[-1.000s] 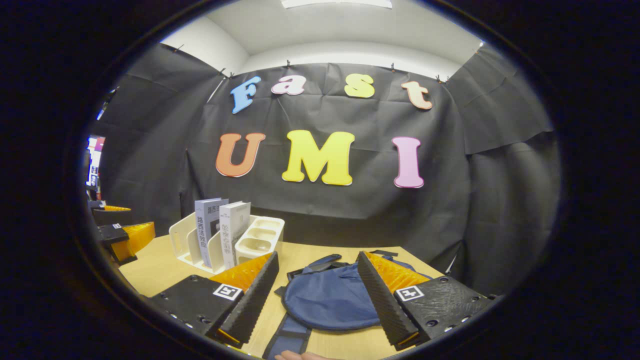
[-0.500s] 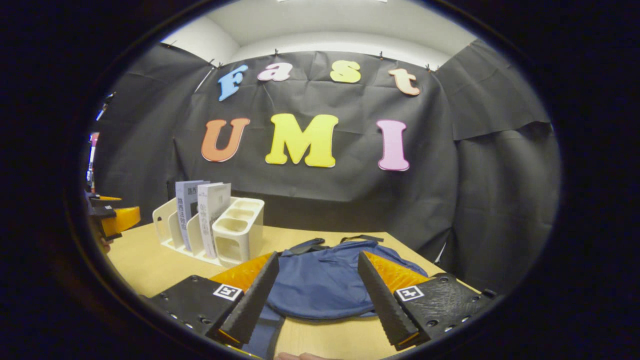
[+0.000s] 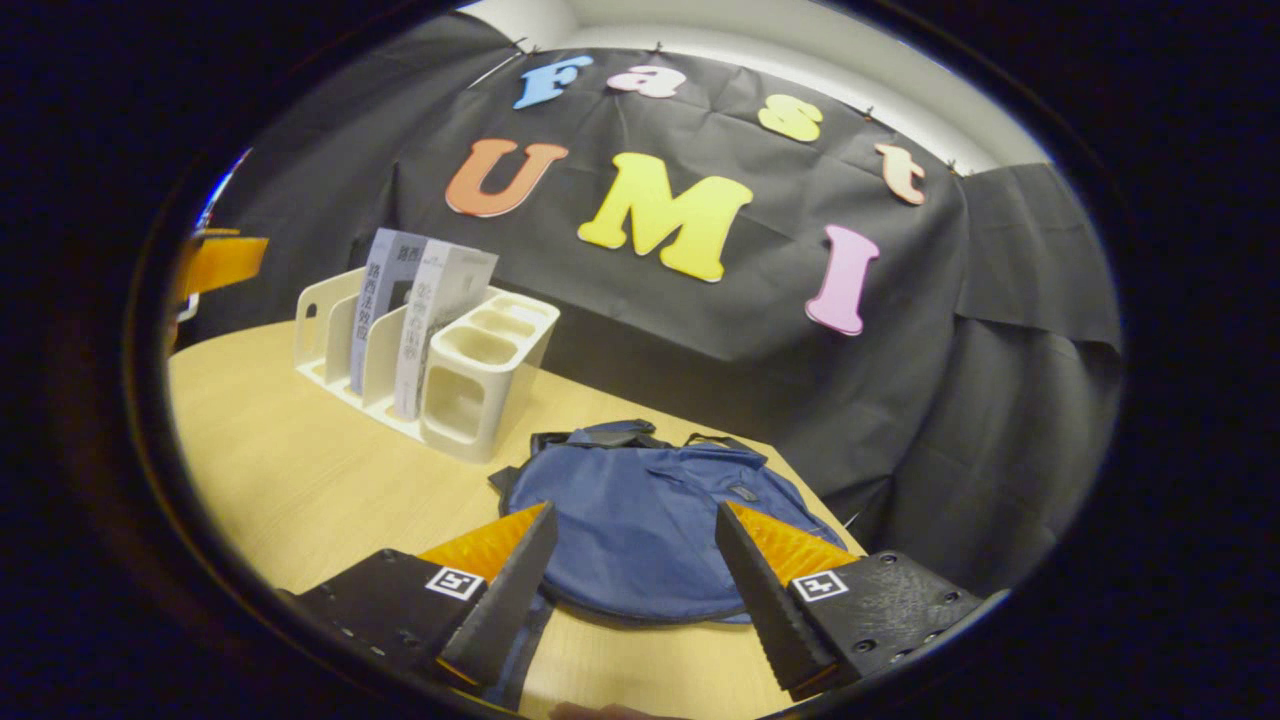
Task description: Open the schoolbag, grab two books from the bookshelf and put them into the schoolbag.
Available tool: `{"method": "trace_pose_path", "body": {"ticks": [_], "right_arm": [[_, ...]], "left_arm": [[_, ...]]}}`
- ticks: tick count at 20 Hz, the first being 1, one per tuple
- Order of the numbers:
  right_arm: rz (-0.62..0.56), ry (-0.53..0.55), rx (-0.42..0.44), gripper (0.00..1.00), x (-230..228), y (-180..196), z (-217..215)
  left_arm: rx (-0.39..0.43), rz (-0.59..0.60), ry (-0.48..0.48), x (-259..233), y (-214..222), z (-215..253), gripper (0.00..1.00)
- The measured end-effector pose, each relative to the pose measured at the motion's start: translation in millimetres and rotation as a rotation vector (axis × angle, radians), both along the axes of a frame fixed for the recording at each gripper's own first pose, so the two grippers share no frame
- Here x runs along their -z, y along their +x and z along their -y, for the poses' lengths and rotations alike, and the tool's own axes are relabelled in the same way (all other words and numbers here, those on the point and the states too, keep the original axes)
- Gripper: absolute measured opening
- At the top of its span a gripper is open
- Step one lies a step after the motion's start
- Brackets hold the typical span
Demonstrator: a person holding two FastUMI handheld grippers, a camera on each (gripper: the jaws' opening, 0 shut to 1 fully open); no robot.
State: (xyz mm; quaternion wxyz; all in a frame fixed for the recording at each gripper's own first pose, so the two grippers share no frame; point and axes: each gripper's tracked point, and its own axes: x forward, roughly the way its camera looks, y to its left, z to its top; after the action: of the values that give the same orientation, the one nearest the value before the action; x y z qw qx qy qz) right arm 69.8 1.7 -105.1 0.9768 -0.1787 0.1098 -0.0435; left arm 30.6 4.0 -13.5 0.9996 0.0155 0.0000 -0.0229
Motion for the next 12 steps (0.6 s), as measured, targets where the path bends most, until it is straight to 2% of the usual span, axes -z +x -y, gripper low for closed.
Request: {"method": "trace_pose_path", "body": {"ticks": [3, 4, 5, 8, 9, 10, 12], "right_arm": [[-0.078, -0.115, -0.011, 0.99, 30, 14, -21], [-0.108, -0.158, -0.01, 0.93, 39, 19, -26], [-0.131, -0.197, -0.012, 0.99, 48, 23, -31], [-0.185, -0.342, 0.023, 0.95, 67, 40, -33], [-0.193, -0.376, 0.032, 0.99, 69, 42, -33], [-0.2, -0.394, 0.044, 0.94, 70, 42, -33], [-0.237, -0.443, 0.057, 0.93, 79, 46, -31]], "left_arm": [[-0.005, -0.012, 0.004, 3, 2, -3, 0.98], [-0.005, -0.011, 0.0, 2, 2, -3, 0.98], [-0.009, -0.01, -0.003, 2, 1, -7, 0.98], [-0.029, -0.015, -0.024, 2, 4, -20, 0.98], [-0.035, -0.016, -0.03, 3, 4, -23, 0.98], [-0.04, -0.018, -0.031, 4, 5, -26, 0.98], [-0.049, -0.011, -0.03, 3, 5, -30, 0.98]]}}
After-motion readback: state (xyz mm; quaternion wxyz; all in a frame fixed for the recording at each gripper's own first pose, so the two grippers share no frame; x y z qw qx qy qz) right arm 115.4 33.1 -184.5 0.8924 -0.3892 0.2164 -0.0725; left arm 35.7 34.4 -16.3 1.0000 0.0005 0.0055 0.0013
